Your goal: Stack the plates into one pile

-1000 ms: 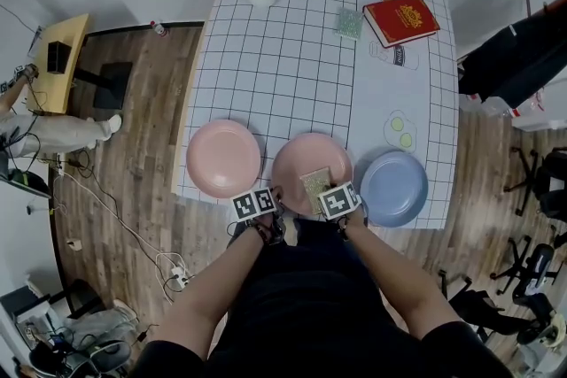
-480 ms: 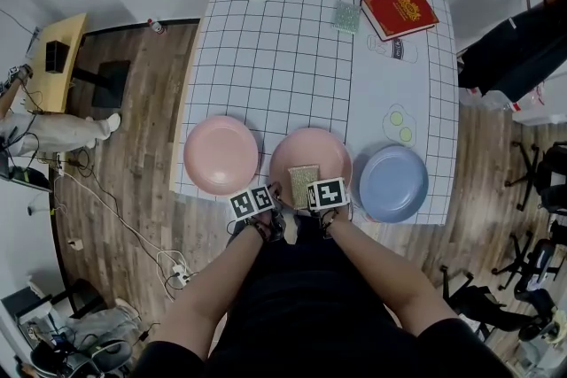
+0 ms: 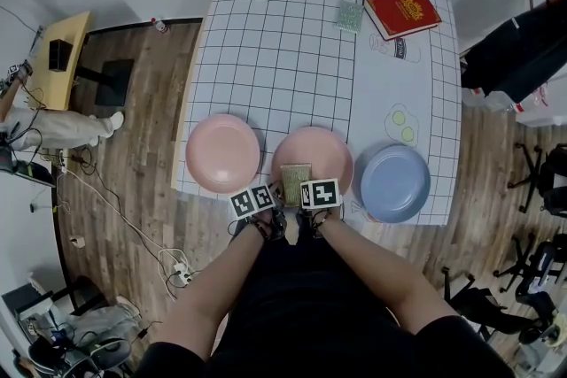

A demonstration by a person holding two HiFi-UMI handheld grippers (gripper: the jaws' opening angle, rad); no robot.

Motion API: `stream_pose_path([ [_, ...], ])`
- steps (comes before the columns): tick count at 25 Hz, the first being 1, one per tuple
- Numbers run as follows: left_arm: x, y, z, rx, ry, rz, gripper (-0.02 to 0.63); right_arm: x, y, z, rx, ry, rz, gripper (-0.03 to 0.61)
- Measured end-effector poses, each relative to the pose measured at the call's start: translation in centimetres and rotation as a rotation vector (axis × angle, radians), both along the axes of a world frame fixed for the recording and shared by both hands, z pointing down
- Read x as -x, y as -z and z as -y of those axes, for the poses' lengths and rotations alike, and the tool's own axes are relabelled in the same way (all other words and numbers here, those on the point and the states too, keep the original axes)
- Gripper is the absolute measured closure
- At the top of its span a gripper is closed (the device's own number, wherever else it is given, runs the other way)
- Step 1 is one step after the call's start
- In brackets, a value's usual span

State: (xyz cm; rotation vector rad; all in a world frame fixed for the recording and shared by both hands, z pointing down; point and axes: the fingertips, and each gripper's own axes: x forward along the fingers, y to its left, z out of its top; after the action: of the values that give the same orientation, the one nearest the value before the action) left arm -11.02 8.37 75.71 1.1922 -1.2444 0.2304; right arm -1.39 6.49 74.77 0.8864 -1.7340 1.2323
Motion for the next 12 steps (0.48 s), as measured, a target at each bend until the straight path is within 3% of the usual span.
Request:
stream_pose_path([
  [12, 0.12, -0.01, -0.02, 0.003, 0.025, 0.028, 0.601, -0.09, 0.12, -0.74, -0.002, 0.15, 0.013, 0.525],
])
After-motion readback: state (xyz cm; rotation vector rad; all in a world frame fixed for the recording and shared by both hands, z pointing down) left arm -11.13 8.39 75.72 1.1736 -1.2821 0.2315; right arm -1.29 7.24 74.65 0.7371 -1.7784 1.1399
